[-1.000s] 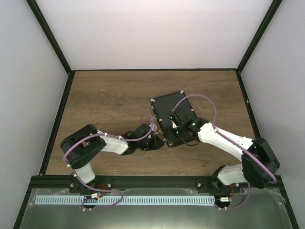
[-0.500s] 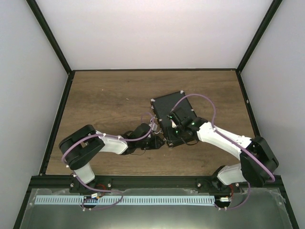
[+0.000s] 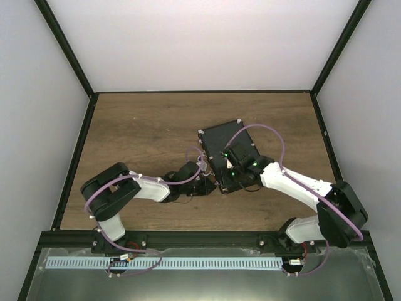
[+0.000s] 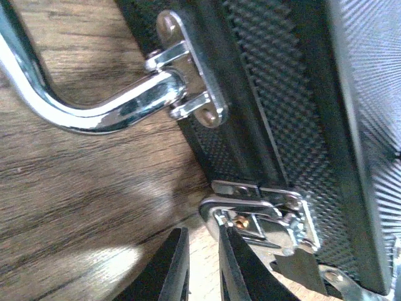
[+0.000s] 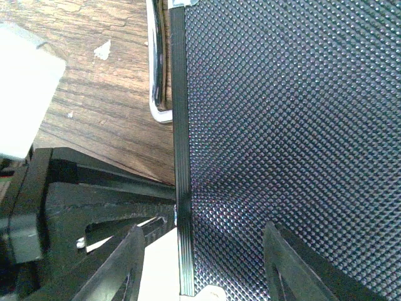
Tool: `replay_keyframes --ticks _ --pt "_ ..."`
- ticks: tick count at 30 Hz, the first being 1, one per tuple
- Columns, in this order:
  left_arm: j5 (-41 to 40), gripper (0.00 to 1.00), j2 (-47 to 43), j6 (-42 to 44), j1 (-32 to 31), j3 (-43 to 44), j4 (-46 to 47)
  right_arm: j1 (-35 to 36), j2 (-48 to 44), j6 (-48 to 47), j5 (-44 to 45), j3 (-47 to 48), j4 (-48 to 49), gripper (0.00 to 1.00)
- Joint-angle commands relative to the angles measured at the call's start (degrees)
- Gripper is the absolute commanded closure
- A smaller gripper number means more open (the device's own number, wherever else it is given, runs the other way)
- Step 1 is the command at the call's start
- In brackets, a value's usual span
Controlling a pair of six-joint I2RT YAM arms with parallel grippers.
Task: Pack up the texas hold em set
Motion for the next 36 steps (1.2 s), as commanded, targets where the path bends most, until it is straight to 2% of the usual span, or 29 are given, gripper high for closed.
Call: replay_keyframes --ticks 1,25,32,36 --pt "0.0 0.84 2.0 -0.1 0.2 1.2 1.0 0.6 0.4 0.5 -2.6 -2.2 -1.5 0.47" --pt "-1.8 0.90 8.5 2.6 0.2 3.2 3.0 0.8 0.4 1.3 -2.8 -3.6 -0.2 0.47" --pt "-2.9 0.90 8.0 3.9 0.1 2.0 5.8 0.8 -0.4 2.0 -2.1 -3.8 0.0 0.48" --pt "-4.6 0.90 4.6 5.1 0.1 0.3 6.4 0.8 -2.2 2.9 0.1 -3.5 -1.1 0.48"
